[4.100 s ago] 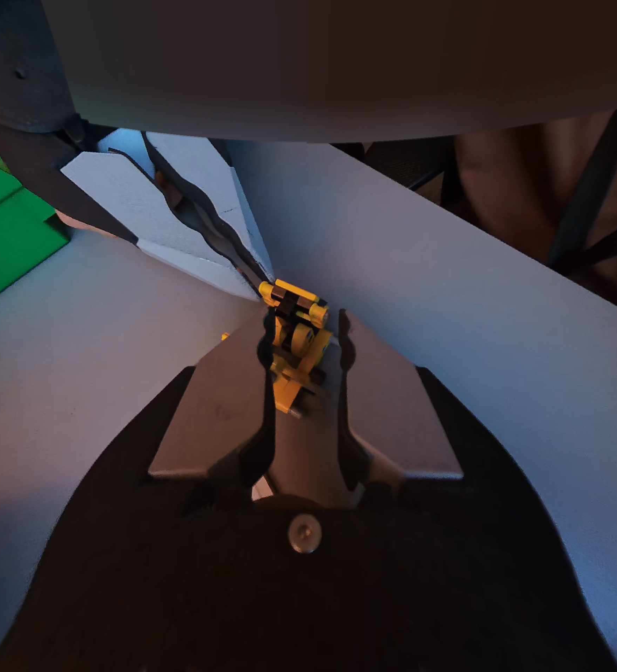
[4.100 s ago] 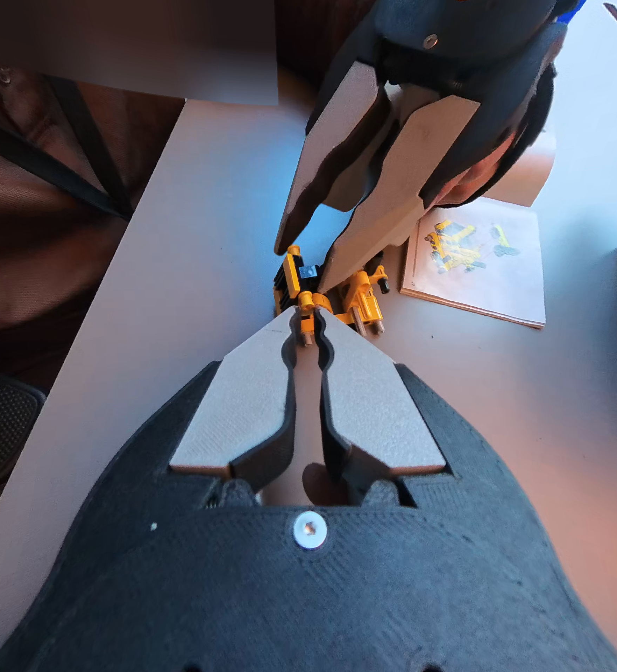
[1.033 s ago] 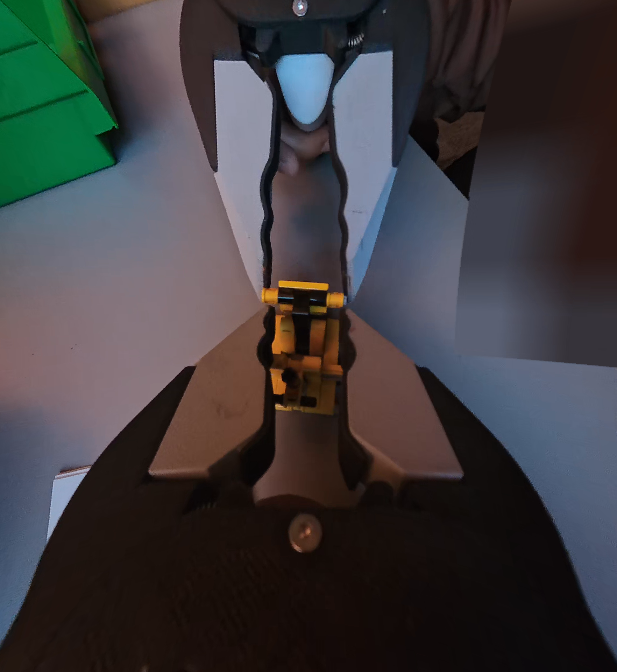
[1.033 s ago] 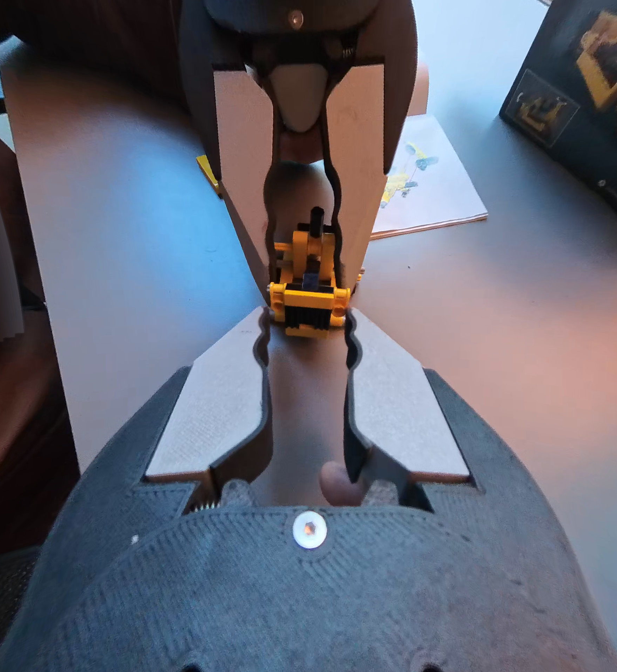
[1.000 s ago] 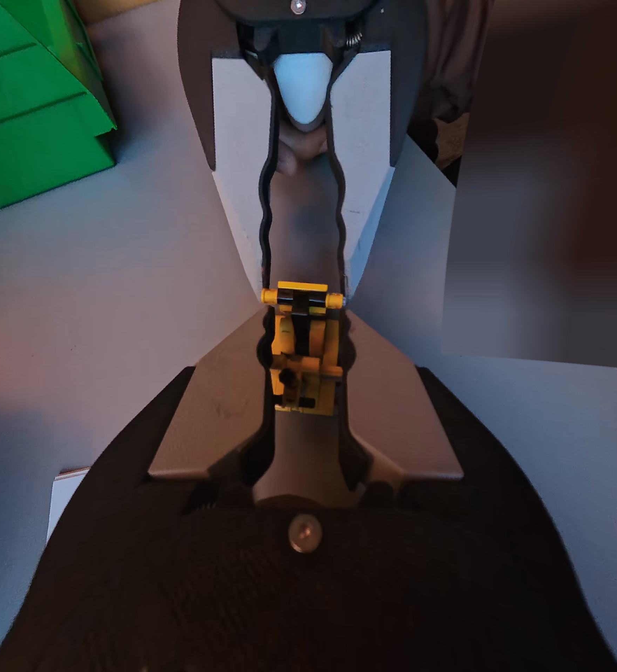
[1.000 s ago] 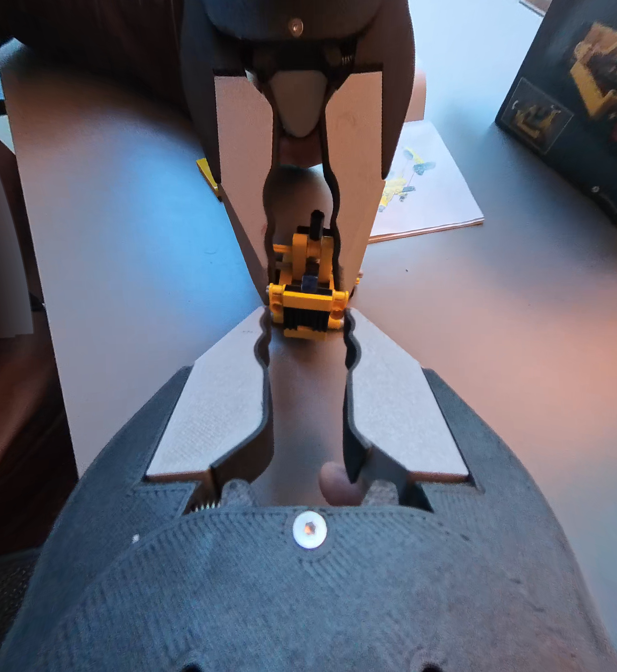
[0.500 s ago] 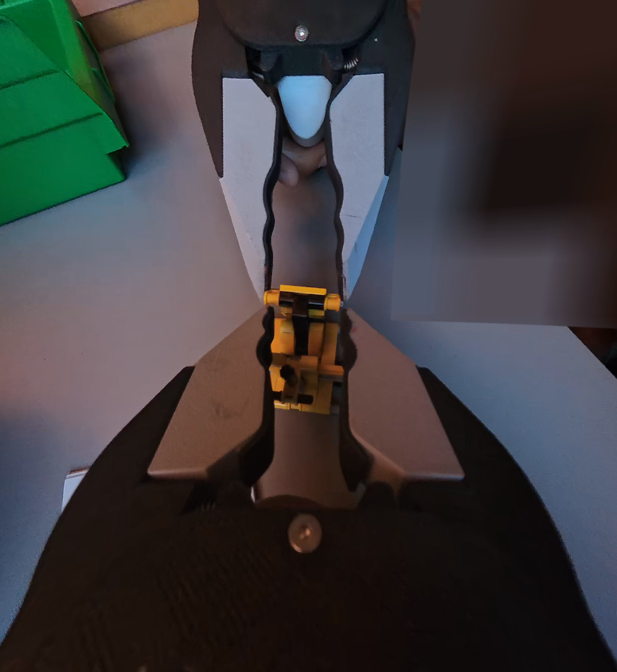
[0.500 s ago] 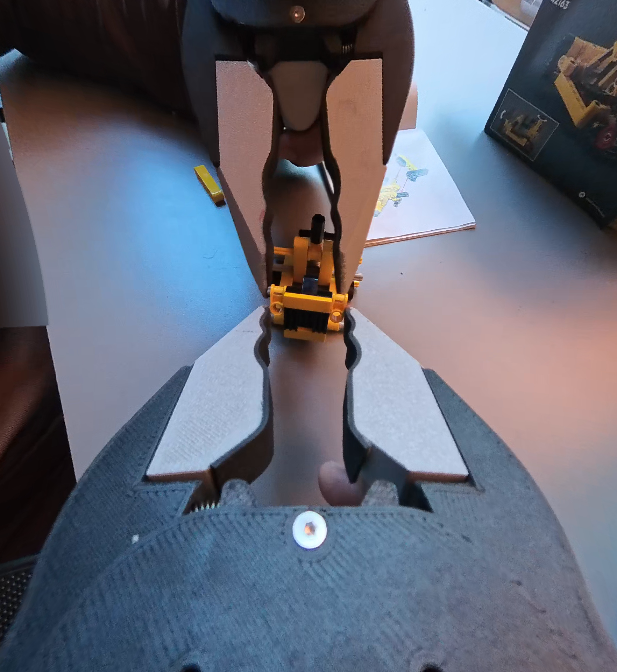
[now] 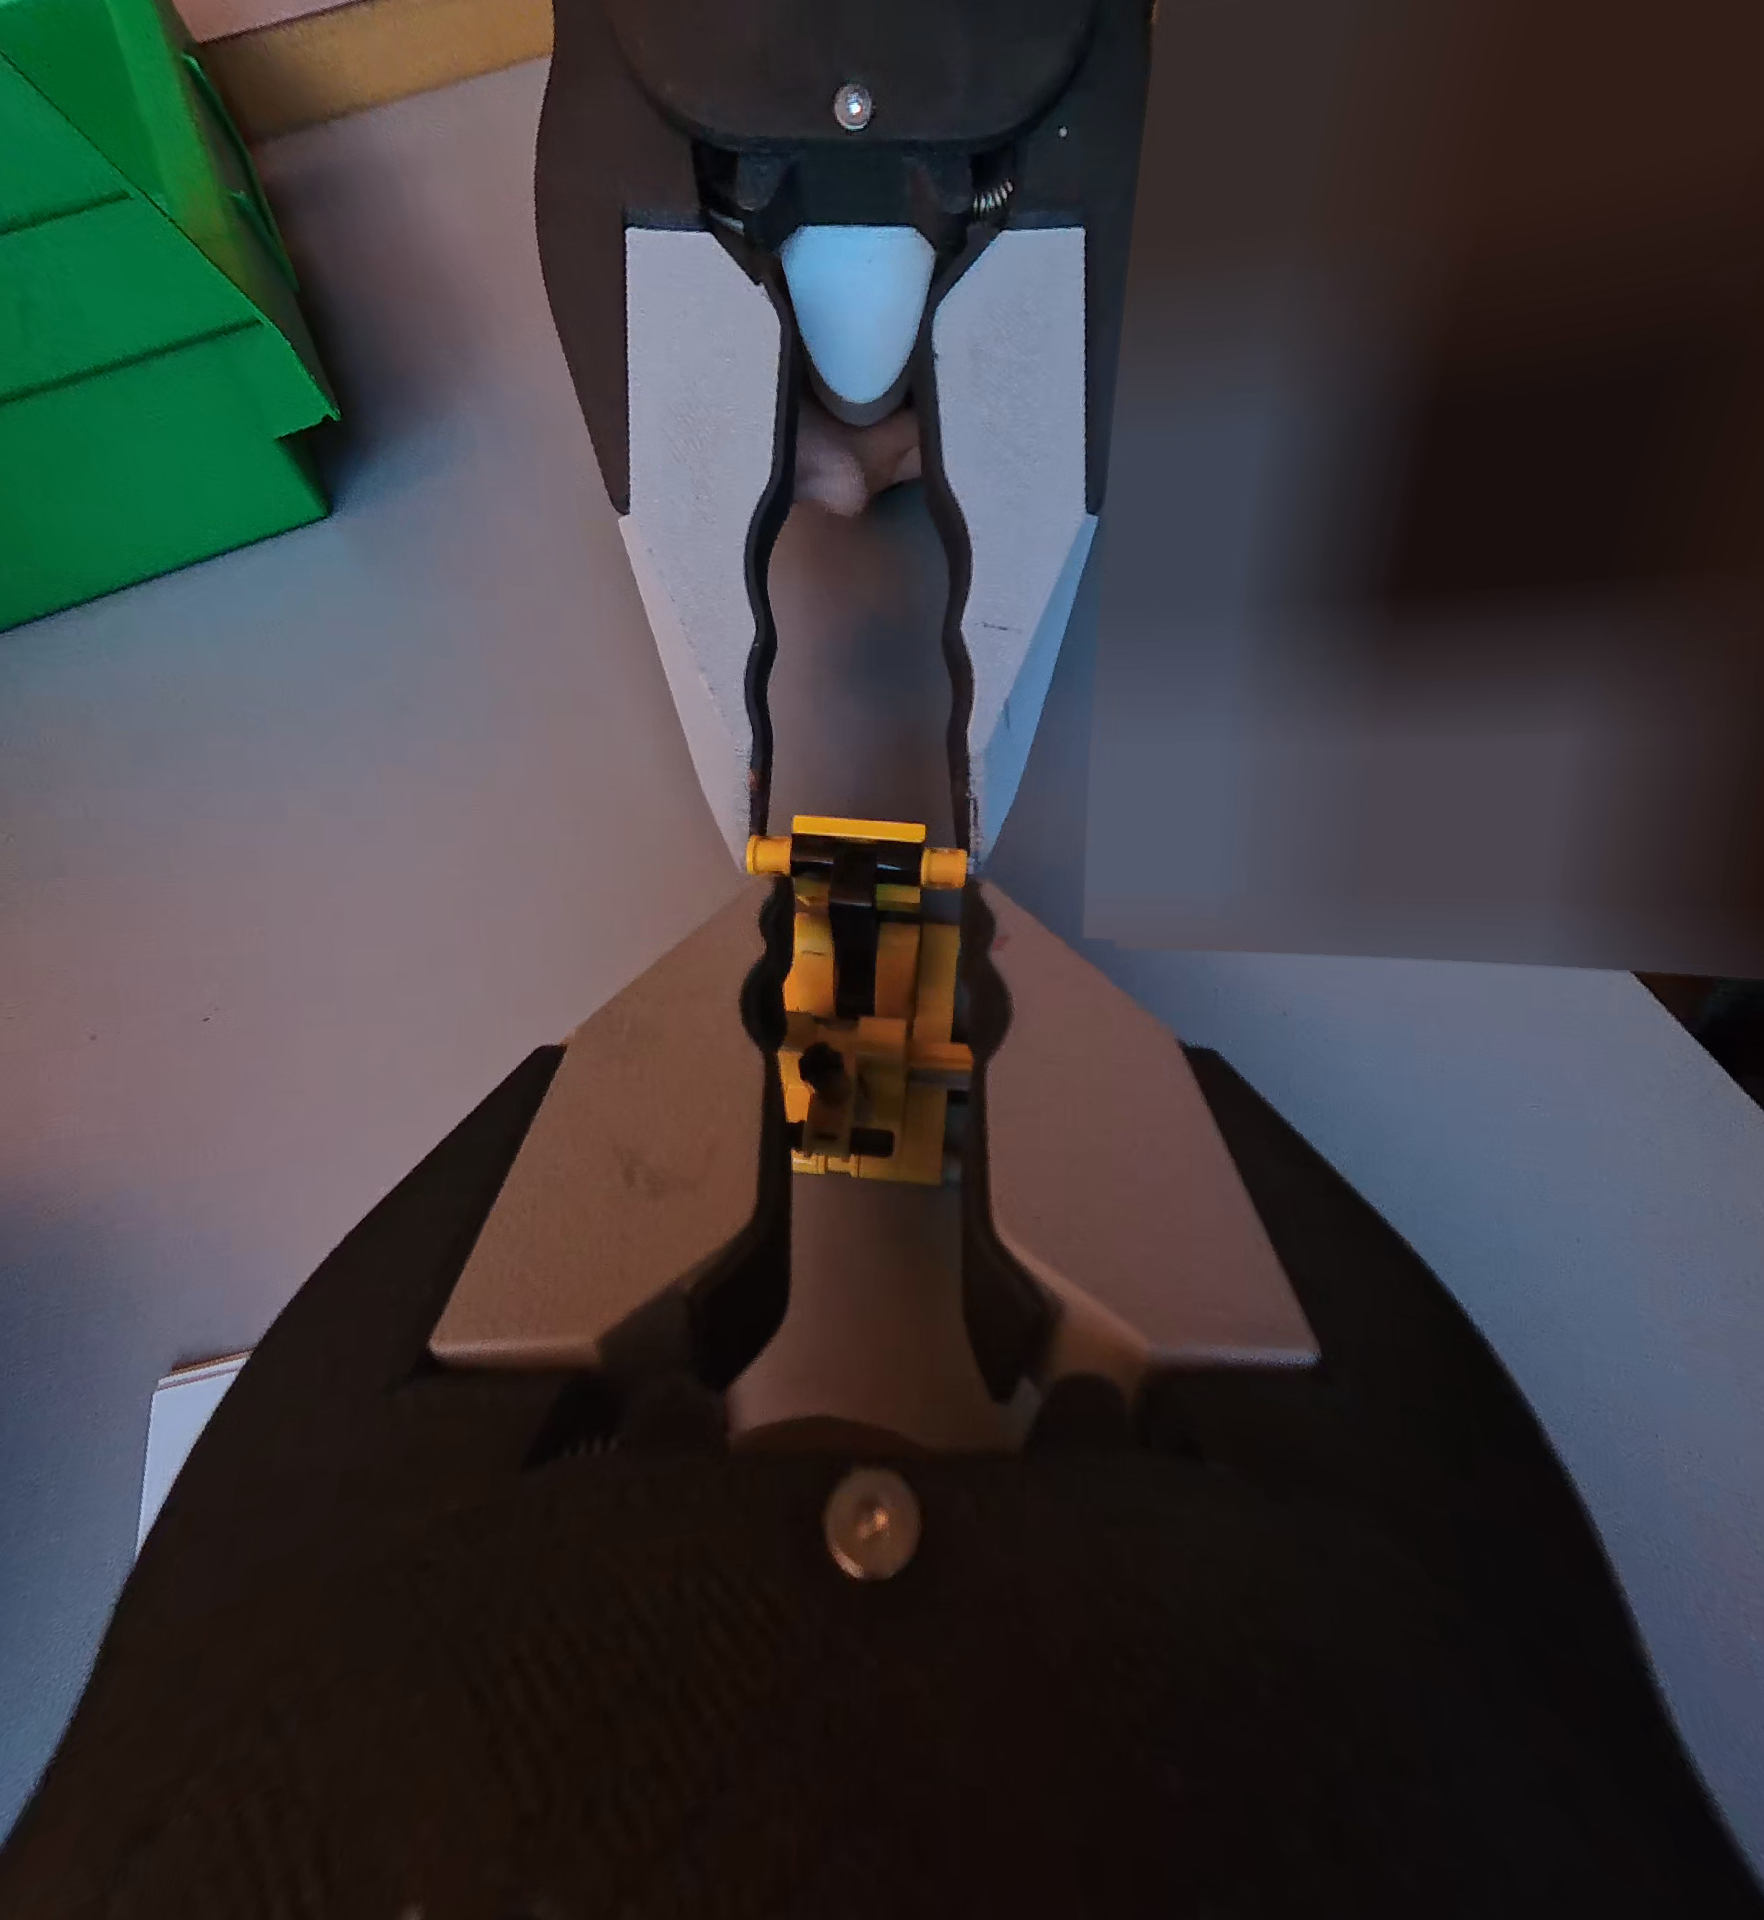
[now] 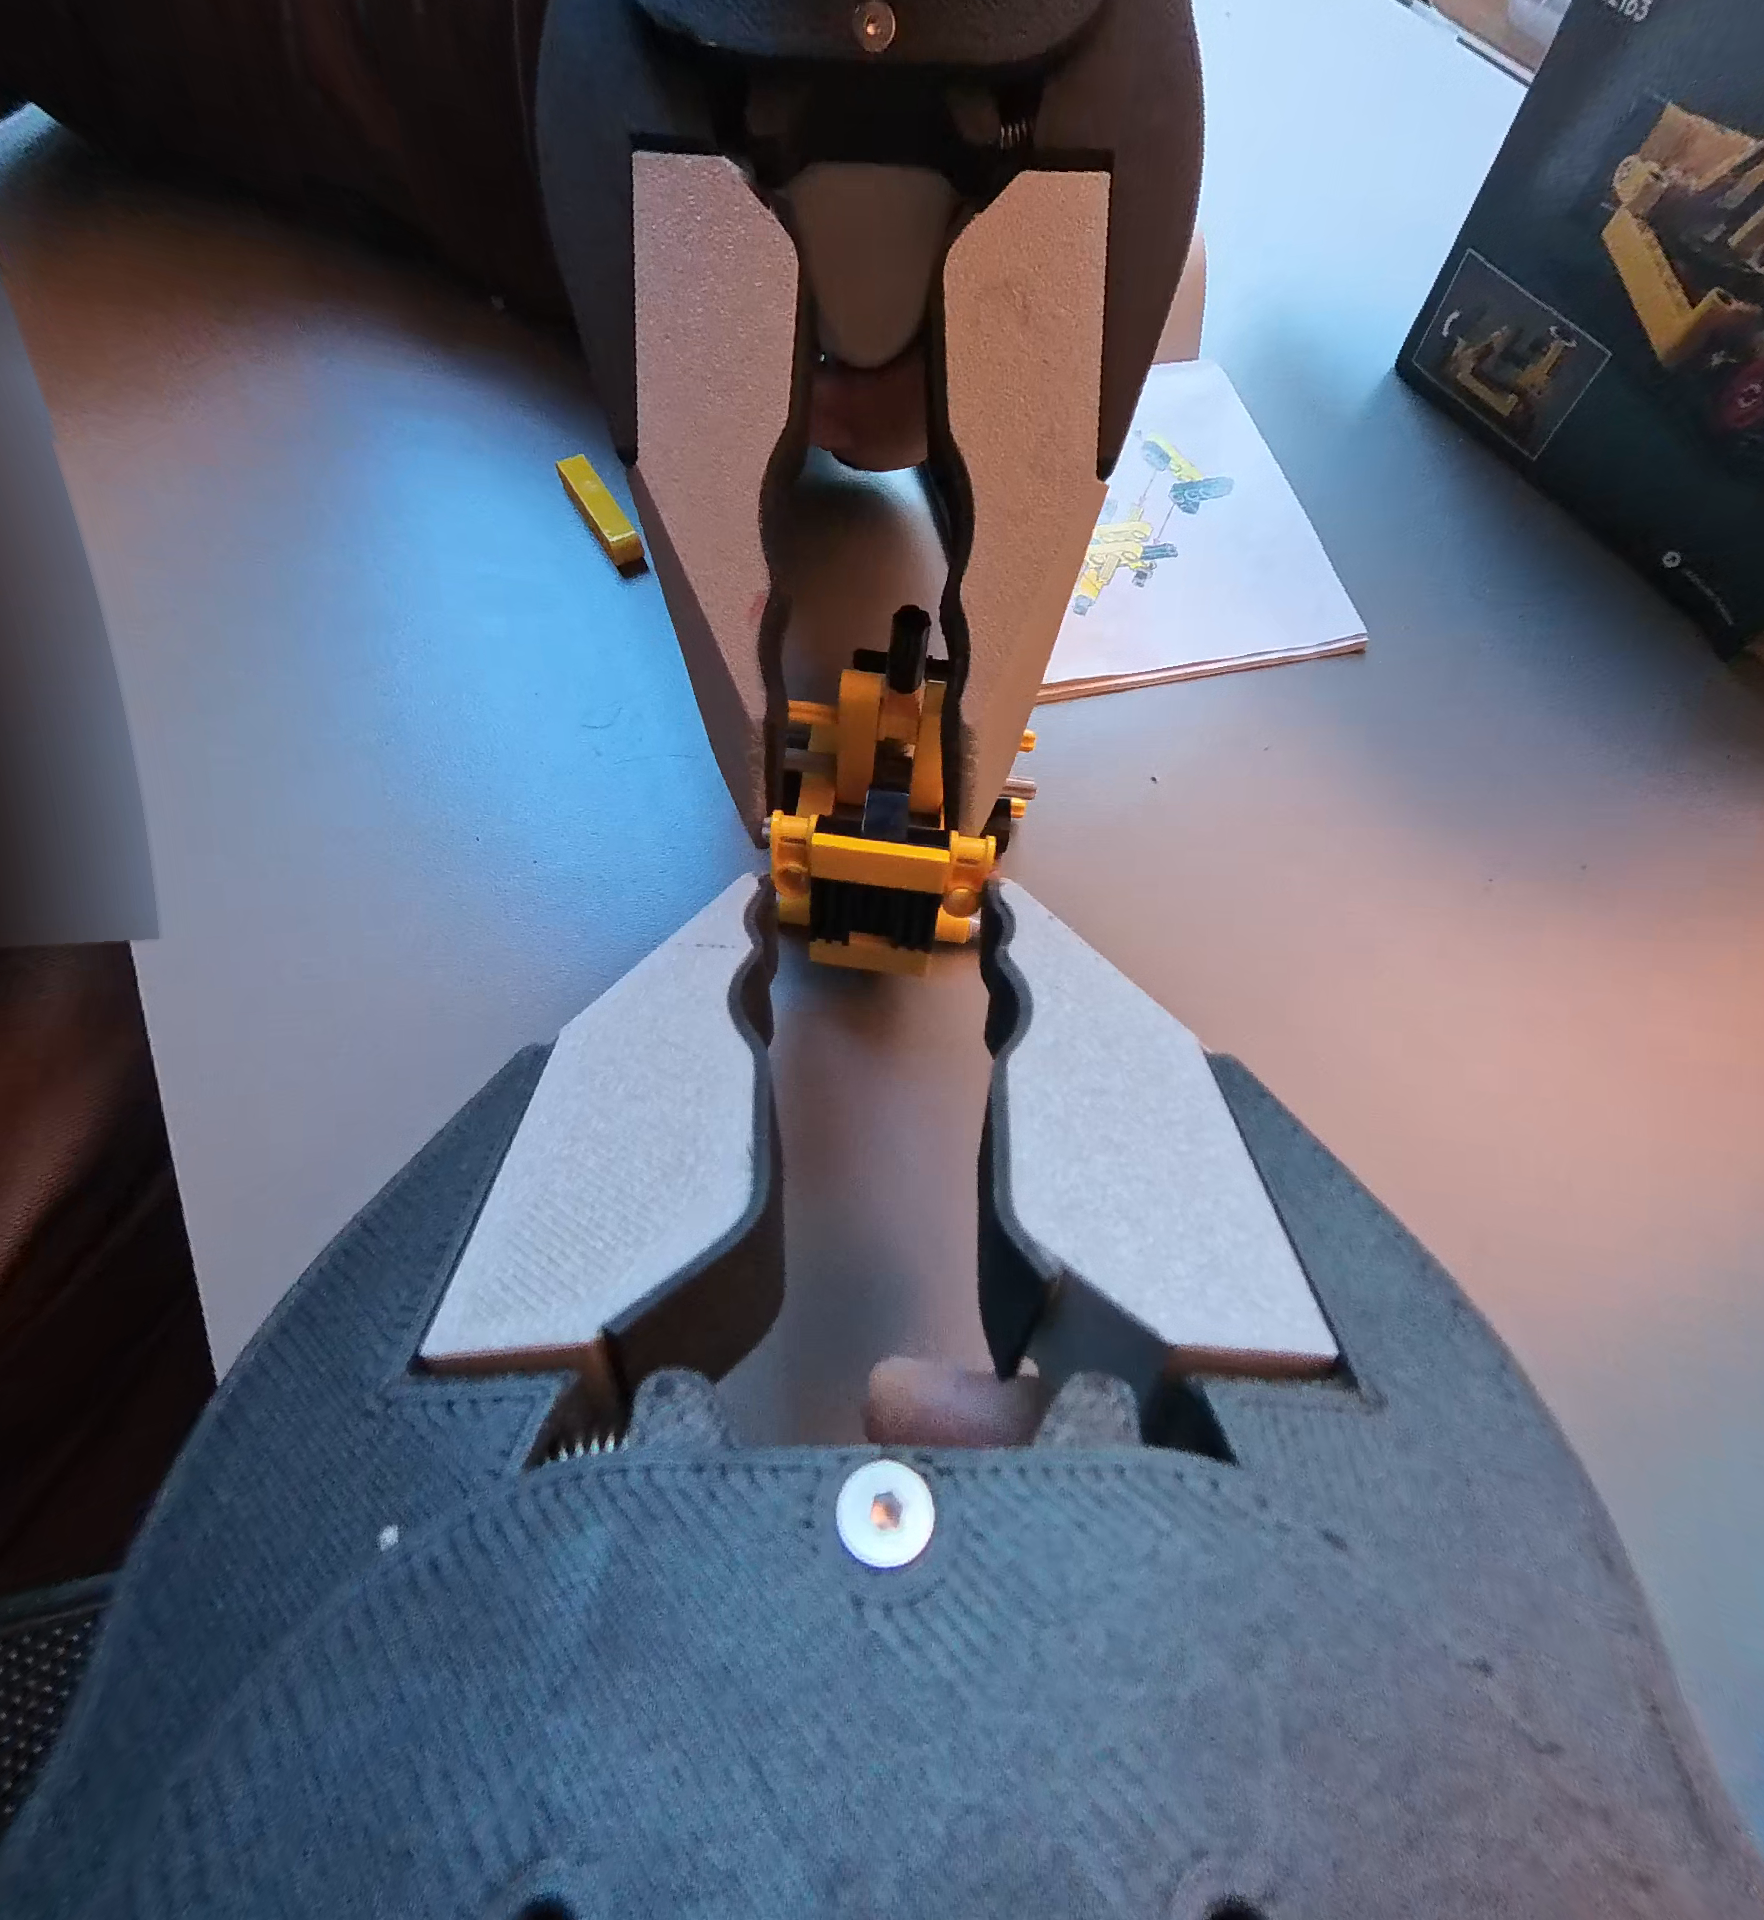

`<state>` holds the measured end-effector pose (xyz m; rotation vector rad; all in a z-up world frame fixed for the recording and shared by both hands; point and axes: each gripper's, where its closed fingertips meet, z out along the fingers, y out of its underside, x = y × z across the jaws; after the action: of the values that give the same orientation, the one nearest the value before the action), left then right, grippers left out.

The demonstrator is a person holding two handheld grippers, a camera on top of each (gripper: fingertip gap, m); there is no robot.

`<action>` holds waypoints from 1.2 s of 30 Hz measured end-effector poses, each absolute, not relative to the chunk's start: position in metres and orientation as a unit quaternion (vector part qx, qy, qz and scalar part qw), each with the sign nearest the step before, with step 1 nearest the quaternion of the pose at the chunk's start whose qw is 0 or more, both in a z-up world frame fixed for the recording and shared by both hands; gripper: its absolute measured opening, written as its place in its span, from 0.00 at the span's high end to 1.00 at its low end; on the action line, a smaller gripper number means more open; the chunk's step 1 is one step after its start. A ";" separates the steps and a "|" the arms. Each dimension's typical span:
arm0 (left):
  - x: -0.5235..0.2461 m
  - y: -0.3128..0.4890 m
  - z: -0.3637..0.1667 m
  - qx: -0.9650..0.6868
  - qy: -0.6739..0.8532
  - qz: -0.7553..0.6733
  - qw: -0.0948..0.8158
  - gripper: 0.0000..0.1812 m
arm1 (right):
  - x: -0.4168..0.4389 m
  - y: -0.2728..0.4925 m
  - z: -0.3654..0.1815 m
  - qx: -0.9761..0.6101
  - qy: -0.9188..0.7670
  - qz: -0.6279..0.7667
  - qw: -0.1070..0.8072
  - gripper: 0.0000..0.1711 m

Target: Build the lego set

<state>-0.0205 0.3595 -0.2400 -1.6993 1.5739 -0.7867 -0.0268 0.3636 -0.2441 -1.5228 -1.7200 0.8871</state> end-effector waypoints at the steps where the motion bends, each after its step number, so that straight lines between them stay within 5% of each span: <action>1: -0.021 0.359 -0.240 -0.652 0.606 -0.303 0.341 0.84 | -0.027 0.363 -0.244 -0.583 -0.659 0.340 0.333 0.79; 36: -0.022 0.358 -0.239 -0.649 0.606 -0.327 0.323 0.85 | -0.027 0.365 -0.248 -0.563 -0.684 0.311 0.345 0.81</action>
<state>-0.0216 0.3584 -0.2394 -1.7026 1.5910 -0.8581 -0.0270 0.3651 -0.2476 -1.4620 -1.7748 0.8073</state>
